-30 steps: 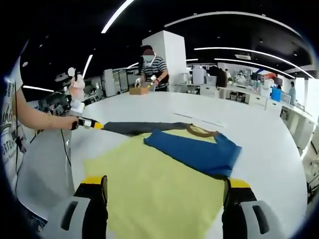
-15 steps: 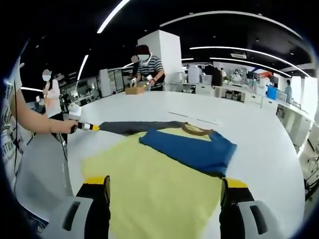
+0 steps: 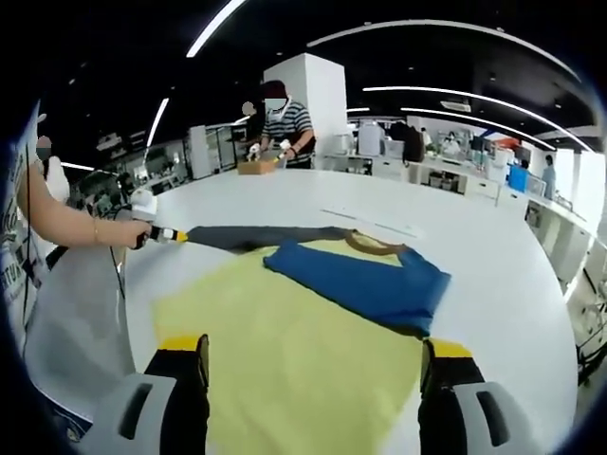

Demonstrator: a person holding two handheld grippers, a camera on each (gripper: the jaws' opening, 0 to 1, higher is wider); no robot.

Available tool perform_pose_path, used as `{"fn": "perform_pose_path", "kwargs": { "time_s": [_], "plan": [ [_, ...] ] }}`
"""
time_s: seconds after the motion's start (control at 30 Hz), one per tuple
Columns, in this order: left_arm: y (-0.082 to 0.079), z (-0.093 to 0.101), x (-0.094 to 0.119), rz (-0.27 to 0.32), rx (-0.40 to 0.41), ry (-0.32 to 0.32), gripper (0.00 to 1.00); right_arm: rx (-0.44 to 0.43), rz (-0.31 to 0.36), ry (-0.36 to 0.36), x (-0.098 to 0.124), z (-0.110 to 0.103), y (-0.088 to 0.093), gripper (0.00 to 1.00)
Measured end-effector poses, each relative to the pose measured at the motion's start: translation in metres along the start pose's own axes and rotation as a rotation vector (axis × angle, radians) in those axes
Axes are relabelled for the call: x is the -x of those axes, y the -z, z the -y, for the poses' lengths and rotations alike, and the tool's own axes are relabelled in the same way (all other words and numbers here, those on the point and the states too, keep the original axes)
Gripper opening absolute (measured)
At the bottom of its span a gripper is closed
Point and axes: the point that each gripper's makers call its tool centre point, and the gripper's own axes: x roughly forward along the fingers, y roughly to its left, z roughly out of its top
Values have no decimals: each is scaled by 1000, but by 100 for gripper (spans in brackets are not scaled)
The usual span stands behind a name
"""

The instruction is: Fold the garment on the visible template until the final outline fits inside the template.

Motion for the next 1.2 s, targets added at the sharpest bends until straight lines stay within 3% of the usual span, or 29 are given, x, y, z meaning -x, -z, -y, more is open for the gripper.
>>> {"fn": "perform_pose_path", "kwargs": {
  "time_s": [0.1,0.23,0.47,0.63,0.83,1.2],
  "plan": [
    [-1,1,-2,-16,52,16,5,0,2,-2,0,-1,0,91],
    [-2,-1,-3,-22,62,28,1,-1,-1,-2,-1,-2,2,92],
    [-8,-1,-1,-9,55,67,0,-8,13,-4,-1,-3,0,92],
    [-11,-1,-2,-20,-31,85,0,-1,7,-30,-1,-11,1,96],
    [-24,-6,-2,8,21,89,0,-10,-3,-39,1,-15,6,97],
    [-36,12,9,36,29,128,0,-23,5,-24,6,-15,8,98]
  ]
}}
